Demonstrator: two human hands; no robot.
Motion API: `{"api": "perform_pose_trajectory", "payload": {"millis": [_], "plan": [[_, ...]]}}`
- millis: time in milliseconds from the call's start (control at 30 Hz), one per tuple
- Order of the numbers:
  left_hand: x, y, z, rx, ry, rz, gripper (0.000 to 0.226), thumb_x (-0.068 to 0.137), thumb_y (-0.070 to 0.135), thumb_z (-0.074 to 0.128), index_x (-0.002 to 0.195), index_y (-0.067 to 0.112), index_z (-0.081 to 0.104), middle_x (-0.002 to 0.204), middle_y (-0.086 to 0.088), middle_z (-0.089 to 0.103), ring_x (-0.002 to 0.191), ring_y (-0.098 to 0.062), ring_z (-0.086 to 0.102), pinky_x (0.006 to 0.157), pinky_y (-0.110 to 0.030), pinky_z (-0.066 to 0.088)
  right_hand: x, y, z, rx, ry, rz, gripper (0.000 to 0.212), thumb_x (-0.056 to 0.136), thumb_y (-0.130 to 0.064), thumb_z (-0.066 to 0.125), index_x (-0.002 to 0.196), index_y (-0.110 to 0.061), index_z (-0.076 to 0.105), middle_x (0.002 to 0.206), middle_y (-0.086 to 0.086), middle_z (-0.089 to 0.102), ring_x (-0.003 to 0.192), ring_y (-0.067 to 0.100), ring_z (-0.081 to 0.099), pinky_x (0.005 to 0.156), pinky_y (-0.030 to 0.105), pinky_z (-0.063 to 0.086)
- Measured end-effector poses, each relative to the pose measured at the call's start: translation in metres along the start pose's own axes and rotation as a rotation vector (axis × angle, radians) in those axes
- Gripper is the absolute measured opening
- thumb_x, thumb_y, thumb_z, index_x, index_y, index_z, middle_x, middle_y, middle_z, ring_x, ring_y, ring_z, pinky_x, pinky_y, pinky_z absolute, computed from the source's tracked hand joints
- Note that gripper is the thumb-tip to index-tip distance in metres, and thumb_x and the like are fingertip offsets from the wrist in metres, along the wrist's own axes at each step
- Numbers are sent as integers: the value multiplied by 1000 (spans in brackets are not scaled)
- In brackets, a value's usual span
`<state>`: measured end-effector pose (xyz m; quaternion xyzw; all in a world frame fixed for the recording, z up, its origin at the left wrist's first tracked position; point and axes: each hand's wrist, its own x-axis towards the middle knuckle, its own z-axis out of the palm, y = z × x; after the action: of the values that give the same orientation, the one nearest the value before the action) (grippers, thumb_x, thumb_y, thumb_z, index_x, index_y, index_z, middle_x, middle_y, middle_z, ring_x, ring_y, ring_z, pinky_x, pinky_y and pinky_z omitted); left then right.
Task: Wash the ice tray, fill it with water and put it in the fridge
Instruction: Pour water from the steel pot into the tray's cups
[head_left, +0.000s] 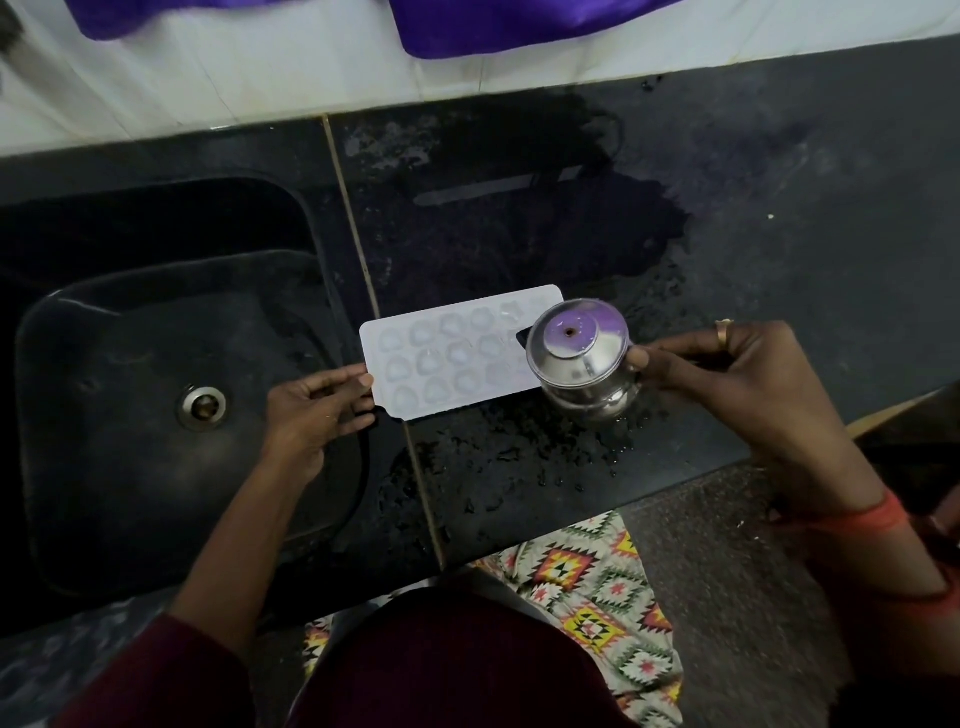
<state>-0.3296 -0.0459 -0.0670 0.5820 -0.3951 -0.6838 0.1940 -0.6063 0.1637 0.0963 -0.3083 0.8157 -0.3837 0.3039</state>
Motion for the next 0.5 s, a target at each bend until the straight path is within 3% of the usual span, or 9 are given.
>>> {"api": "perform_pose_trajectory", "payload": {"millis": [133,300,500], "plan": [[-1,0,-1,5,-8,10,15,86,8,76,102,8,75,86,-9,74,63,-7,70,58,-22,60,1,-5,4,-15,-13,-11,24,71,-43,83,86,-24,82,76,-4,79,75,17,76,77,40,63],[-1,-2,-3,5,-12,6,17,85,9,77,102,8,76,86,-10,75,64,-8,71,58,-22,59,1,-7,11,-89,-25,-64,30,70,-45,81,88,-21,82,77,-11,78,69,2,73,59,12,52],[-2,-2,-4,-3,-16,-2,16,85,9,77,101,9,76,84,-8,76,63,-8,70,58,-22,59,3,-6,25,-237,-21,-89,30,70,-52,80,87,-28,83,72,-18,74,65,-7,69,58,9,50]]}}
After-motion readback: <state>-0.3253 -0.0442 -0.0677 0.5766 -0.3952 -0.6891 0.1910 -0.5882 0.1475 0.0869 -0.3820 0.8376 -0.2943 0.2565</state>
